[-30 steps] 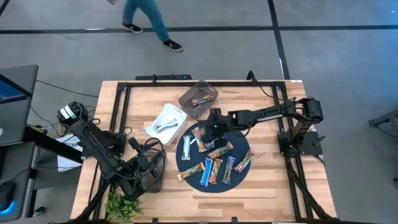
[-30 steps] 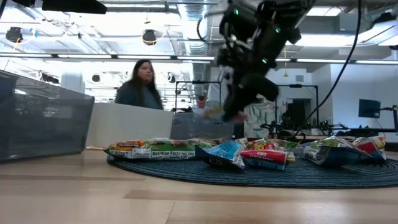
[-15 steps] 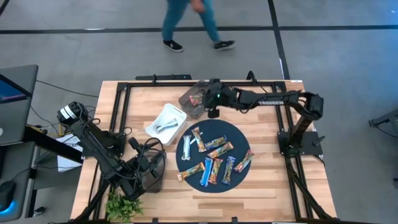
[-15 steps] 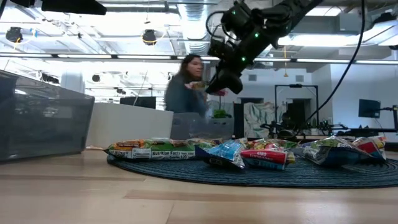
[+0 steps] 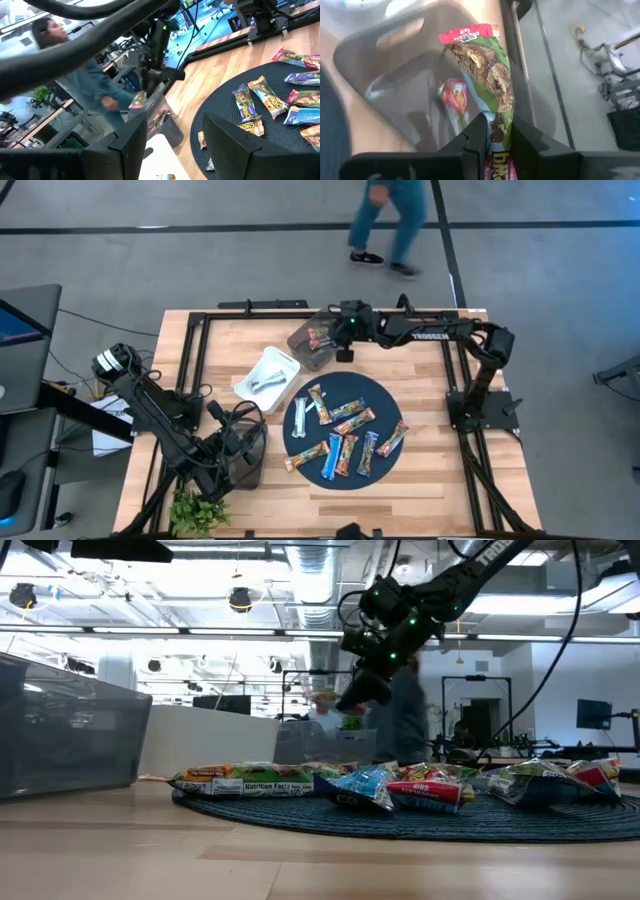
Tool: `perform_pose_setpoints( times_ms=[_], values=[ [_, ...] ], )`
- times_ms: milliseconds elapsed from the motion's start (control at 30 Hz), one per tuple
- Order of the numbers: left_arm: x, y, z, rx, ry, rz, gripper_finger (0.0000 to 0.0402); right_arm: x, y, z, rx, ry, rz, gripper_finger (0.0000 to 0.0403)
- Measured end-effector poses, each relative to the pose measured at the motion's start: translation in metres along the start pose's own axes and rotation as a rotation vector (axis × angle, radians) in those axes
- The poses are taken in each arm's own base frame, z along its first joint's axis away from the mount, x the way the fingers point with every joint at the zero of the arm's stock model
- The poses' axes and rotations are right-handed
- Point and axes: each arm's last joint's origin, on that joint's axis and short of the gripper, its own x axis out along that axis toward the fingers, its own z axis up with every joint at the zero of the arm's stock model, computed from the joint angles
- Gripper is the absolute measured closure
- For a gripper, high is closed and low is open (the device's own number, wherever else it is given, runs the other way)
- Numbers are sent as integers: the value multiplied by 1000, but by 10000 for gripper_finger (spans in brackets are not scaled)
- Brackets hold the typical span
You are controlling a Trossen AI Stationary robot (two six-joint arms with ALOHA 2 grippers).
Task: Pick and place Granola Bars by type
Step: Put the red granola bar into the top black bin, then put the yellow granola bar into the white bin
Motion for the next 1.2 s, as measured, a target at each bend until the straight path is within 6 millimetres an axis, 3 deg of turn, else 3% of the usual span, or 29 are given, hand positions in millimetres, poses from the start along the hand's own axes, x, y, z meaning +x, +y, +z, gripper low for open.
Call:
perform_pose_setpoints(
  times_ms=[267, 733, 967, 1200],
  values=[
    [6, 1, -1, 3, 34, 7, 216, 16, -2, 1, 44, 21, 17, 335],
    [6, 1, -1, -5, 46, -2, 216, 10, -3, 9, 72, 9, 31, 200],
    [10, -4, -4, 8, 175, -97, 216, -39, 13, 37, 55, -9, 107, 187],
    [28, -18, 6, 68, 285, -290, 216, -112, 38, 52, 68, -74, 208, 200]
  ],
)
